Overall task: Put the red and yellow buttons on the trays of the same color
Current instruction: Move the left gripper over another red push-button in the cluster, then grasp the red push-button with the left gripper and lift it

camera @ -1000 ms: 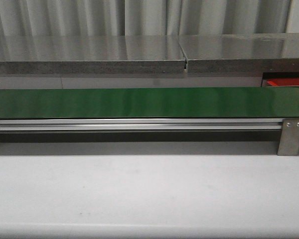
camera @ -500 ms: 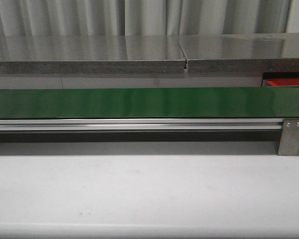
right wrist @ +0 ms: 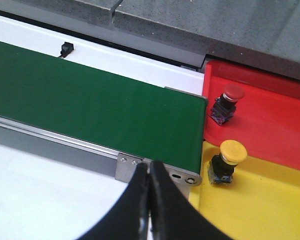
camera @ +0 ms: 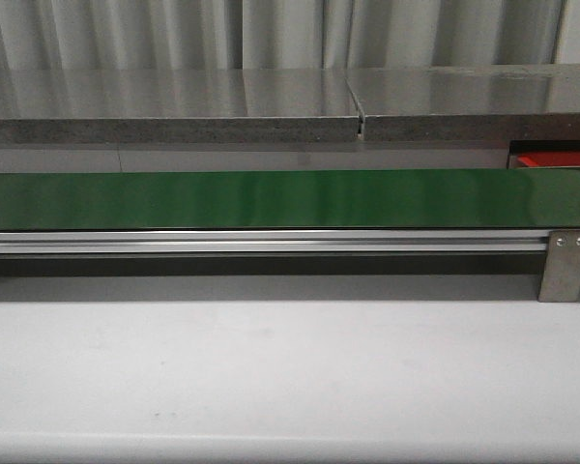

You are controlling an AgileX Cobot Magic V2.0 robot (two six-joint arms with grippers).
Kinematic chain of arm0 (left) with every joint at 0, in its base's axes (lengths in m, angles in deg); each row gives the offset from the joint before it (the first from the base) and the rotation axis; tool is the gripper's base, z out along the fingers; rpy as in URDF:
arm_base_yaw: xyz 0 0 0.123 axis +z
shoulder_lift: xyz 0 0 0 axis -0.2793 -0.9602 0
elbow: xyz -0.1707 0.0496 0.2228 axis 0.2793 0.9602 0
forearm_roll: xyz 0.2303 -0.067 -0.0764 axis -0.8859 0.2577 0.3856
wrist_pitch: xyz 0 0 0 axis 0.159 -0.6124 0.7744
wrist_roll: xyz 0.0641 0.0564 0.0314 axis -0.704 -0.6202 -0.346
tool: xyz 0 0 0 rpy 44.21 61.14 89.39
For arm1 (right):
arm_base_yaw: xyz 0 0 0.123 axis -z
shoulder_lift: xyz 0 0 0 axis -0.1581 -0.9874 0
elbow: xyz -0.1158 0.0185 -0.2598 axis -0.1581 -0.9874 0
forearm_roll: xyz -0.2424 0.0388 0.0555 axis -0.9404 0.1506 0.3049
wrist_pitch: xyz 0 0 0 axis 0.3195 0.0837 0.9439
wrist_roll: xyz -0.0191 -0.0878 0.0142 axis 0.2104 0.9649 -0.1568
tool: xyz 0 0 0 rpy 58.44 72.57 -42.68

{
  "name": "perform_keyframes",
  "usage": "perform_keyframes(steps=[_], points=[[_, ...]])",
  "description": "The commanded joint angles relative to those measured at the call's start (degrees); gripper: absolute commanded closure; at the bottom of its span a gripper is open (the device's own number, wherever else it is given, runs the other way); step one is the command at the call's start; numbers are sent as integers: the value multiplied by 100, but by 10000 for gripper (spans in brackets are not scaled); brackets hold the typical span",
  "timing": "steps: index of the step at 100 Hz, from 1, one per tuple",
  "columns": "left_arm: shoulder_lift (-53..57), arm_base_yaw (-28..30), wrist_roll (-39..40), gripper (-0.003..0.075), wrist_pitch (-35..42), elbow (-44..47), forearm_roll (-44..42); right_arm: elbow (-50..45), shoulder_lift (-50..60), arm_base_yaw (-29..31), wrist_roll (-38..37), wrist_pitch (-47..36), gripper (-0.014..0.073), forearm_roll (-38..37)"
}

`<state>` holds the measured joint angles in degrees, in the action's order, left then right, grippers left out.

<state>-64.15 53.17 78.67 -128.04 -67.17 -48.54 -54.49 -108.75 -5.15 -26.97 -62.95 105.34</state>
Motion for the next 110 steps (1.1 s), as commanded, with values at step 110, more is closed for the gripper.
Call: perform_keyframes(steps=[110], points=[[-210,3,164,462,610,-492,-82,133,24,-5,42,-380,660,98]])
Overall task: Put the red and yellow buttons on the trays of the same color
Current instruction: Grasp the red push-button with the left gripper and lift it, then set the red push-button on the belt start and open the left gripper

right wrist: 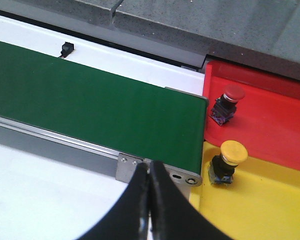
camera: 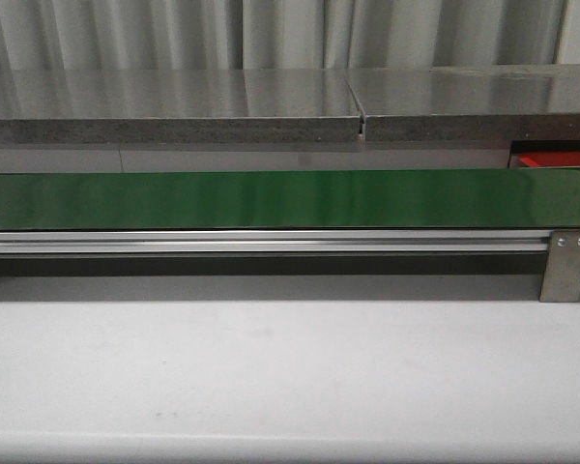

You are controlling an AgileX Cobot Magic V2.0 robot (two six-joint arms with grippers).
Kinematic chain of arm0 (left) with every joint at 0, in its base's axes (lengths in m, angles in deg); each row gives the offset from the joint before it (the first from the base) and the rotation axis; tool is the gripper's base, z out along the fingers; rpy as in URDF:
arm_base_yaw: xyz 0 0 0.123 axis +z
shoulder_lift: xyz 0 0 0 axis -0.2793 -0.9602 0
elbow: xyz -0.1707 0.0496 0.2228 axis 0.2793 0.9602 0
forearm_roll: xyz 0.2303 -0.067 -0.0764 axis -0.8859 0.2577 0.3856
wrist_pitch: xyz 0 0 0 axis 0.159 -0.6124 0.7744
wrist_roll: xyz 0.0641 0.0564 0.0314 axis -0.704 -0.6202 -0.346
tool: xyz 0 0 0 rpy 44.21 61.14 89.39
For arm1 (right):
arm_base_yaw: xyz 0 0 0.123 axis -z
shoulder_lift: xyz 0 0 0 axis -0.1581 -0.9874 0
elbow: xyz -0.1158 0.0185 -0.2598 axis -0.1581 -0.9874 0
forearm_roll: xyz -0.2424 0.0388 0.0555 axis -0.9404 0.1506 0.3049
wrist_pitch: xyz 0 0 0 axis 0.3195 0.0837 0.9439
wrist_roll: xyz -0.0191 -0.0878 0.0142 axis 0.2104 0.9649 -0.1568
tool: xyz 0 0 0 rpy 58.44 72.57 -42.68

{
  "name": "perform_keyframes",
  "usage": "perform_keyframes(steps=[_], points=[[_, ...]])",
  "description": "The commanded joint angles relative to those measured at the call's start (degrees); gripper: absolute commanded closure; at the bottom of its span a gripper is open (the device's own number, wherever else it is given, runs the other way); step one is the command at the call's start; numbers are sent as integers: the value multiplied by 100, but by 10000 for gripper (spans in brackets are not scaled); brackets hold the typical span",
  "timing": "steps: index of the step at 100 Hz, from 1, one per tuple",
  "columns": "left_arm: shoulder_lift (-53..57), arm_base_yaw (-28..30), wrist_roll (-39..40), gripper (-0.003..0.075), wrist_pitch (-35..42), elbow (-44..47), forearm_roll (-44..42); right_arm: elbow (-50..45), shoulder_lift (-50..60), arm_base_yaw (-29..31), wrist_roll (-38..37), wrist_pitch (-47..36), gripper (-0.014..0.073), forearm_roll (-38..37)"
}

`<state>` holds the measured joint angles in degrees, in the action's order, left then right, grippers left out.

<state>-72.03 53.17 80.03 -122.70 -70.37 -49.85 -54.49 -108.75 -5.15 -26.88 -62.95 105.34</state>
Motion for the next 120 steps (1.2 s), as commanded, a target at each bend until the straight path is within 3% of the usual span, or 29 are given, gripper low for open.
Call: perform_keyframes(steps=[1,35,75,111,120], points=[[602,3,28,462,62,-172,49,133,24,-5,33,-380,660,98],[1674,-581,-146,462,-94,-172,92,133,24,-5,33,-380,660,98],[1665,-1773,-203,462,-123,-172,155,133,24,-5,33,-380,660,98],[1222,-1903,-338,455,-251,-172,444,133,24,-5,33,-380,660,98],[1197,-1903,-483,404,-228,-172,518,133,24,-5,33,-380,660,98]])
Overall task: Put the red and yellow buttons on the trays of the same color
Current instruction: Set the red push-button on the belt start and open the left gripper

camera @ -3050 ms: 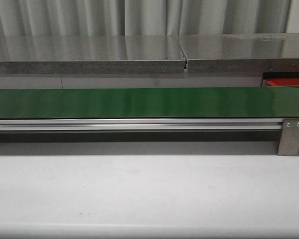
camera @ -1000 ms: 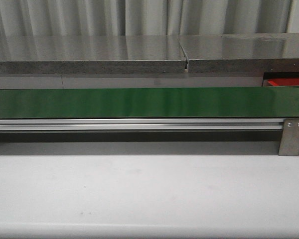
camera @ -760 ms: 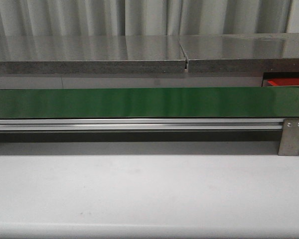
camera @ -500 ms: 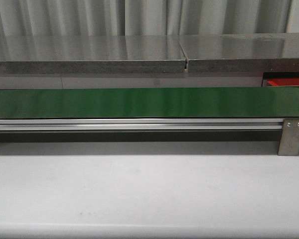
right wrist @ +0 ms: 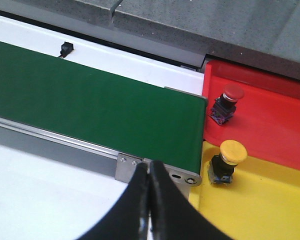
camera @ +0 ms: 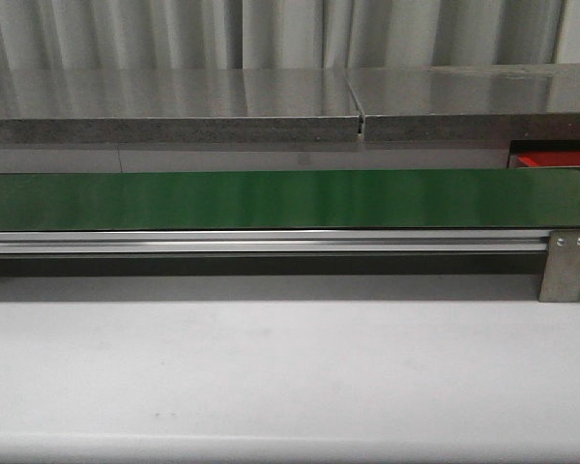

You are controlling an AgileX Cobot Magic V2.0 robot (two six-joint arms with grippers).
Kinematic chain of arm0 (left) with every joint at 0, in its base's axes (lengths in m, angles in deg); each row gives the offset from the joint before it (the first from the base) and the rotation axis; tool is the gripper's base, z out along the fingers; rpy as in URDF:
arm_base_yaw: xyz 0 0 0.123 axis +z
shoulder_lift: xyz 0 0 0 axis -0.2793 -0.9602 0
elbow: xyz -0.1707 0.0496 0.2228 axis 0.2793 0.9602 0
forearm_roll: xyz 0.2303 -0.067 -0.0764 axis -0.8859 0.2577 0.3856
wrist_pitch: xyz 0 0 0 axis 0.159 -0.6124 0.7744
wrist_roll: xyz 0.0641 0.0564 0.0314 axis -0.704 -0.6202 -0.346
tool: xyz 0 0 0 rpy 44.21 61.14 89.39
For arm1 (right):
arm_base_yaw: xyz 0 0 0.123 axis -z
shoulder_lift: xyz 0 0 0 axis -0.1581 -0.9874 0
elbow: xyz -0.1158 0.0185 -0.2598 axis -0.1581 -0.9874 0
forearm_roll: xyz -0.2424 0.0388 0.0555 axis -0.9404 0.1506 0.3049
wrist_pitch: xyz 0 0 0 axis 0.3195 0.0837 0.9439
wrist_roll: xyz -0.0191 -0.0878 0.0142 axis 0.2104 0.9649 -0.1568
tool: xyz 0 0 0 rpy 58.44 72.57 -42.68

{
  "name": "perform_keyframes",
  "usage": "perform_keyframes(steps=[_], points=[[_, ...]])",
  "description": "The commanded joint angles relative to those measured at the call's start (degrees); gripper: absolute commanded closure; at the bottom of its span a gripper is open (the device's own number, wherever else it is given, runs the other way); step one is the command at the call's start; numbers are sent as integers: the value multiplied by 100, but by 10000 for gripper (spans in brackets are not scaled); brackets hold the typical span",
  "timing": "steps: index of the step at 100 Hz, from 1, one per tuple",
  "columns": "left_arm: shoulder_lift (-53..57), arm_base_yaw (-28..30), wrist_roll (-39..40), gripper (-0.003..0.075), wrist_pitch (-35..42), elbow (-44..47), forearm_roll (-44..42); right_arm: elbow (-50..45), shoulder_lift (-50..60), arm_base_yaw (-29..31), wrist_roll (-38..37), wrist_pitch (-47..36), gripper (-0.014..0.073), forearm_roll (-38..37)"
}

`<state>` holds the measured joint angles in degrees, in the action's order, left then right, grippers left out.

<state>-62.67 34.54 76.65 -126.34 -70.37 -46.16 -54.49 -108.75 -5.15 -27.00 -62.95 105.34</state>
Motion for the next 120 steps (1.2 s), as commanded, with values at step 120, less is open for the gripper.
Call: perform_keyframes(steps=[120], points=[[642,1385,-835,153,-159,-693,465,133,24,-5,45,-380,660,98]])
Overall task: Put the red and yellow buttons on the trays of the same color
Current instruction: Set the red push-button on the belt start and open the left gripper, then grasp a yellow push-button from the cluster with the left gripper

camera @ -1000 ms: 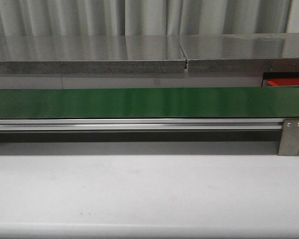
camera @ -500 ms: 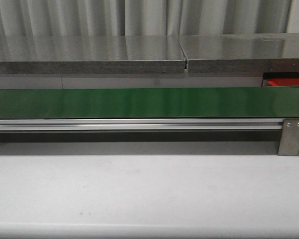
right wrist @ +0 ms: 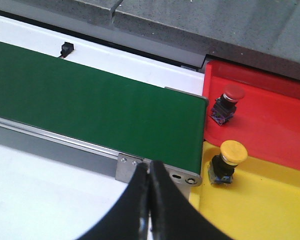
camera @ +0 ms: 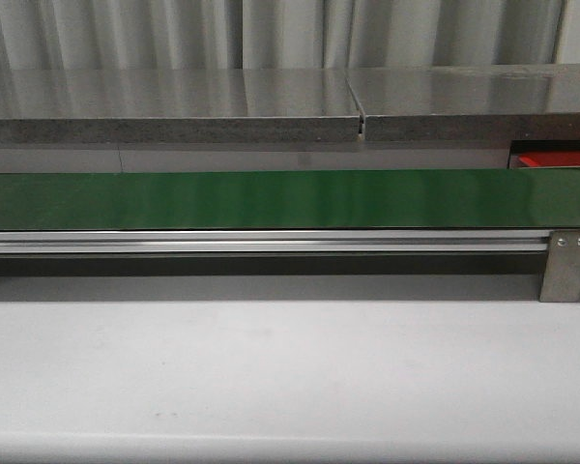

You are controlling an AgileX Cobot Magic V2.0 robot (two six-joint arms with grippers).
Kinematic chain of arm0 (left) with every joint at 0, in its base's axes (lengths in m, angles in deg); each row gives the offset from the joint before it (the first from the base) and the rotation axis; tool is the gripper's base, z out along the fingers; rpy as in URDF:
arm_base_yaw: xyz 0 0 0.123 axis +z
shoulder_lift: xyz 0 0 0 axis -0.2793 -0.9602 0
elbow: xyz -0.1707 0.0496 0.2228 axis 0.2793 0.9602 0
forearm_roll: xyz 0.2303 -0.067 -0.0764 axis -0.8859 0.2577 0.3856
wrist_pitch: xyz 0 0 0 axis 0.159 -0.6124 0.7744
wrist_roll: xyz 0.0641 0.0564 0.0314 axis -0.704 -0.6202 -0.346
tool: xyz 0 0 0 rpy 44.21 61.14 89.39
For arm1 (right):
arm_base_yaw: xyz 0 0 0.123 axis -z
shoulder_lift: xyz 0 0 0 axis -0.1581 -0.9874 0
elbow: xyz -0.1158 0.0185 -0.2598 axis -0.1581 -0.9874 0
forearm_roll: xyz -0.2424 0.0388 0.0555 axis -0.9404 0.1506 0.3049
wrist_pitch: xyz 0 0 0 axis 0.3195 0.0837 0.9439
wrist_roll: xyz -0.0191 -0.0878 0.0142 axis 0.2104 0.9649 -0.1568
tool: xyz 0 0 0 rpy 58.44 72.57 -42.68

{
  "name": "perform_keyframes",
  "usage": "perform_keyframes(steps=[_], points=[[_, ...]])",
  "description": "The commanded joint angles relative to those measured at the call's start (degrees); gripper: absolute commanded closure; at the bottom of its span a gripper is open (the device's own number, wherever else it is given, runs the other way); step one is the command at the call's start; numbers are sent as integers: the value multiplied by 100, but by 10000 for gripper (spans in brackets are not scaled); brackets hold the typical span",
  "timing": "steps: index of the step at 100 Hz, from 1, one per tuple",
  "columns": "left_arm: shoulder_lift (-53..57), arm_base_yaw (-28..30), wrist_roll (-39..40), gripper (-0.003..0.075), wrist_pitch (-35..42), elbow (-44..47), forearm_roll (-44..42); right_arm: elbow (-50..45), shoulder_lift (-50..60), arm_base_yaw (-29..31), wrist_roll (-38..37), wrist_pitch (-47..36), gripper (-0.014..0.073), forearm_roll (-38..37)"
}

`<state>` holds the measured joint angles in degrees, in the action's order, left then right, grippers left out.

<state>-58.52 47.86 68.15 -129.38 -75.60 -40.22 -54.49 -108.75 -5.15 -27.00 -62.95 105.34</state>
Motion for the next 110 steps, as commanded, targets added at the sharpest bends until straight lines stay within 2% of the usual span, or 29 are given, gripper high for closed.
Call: perform_keyframes(steps=[1,36,78,97,110], points=[[216,54,15,153,145,-170,-154,133,24,-5,44,-380,660,98],[-592,253,208,153,185,-180,-236,133,24,-5,44,-380,660,98],[-1188,253,208,153,710,-180,-246,133,24,-5,44,-380,660,98],[-1209,253,208,153,1214,-180,-268,133,24,-5,44,-380,660,98],[-1213,253,208,153,1228,-180,-268,133,24,-5,44,-380,660,98]])
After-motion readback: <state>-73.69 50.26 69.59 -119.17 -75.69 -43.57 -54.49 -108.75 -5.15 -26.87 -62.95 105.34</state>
